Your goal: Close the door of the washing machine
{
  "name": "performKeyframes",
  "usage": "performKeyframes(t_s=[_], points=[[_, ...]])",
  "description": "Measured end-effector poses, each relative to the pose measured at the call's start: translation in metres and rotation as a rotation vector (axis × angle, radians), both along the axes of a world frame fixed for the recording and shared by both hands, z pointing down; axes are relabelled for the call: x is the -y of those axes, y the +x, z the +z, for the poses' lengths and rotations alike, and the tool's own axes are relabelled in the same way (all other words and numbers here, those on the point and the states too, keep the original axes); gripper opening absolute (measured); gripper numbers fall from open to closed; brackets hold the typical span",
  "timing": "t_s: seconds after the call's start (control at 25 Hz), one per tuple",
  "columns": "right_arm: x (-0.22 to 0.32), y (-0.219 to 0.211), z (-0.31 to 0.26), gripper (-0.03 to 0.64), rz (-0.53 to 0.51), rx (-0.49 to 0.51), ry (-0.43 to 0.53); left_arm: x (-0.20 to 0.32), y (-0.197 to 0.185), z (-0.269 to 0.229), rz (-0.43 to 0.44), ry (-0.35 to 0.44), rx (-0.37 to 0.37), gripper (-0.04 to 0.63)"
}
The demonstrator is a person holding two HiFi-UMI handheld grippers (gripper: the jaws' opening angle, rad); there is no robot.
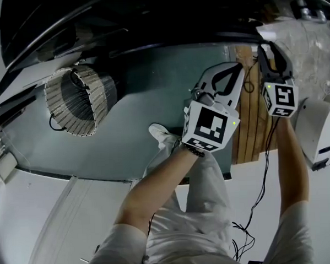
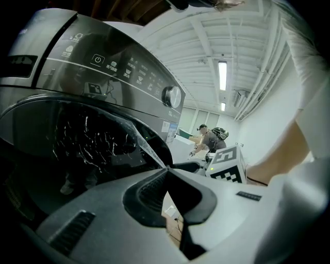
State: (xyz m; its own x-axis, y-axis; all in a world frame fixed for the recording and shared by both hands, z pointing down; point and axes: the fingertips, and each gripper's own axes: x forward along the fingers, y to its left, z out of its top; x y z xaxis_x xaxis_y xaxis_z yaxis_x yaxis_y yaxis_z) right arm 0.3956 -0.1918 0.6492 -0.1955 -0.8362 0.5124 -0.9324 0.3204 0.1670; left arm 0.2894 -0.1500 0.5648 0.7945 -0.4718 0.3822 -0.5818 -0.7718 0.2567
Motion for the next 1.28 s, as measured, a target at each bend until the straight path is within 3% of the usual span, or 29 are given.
performKeyframes(t_s=[0.72, 1.28], points=[[0.014, 0.003, 0.0, 0.115, 0.188, 0.036, -0.008, 0.007, -0.004, 0.003, -0.004, 0.0, -0.01, 0.002], [0.022, 0.003, 0.003, 0.096, 0.276, 0.086, -0.007, 0.007, -0.017, 0.006, -0.029, -0.004, -0.008, 0.002]])
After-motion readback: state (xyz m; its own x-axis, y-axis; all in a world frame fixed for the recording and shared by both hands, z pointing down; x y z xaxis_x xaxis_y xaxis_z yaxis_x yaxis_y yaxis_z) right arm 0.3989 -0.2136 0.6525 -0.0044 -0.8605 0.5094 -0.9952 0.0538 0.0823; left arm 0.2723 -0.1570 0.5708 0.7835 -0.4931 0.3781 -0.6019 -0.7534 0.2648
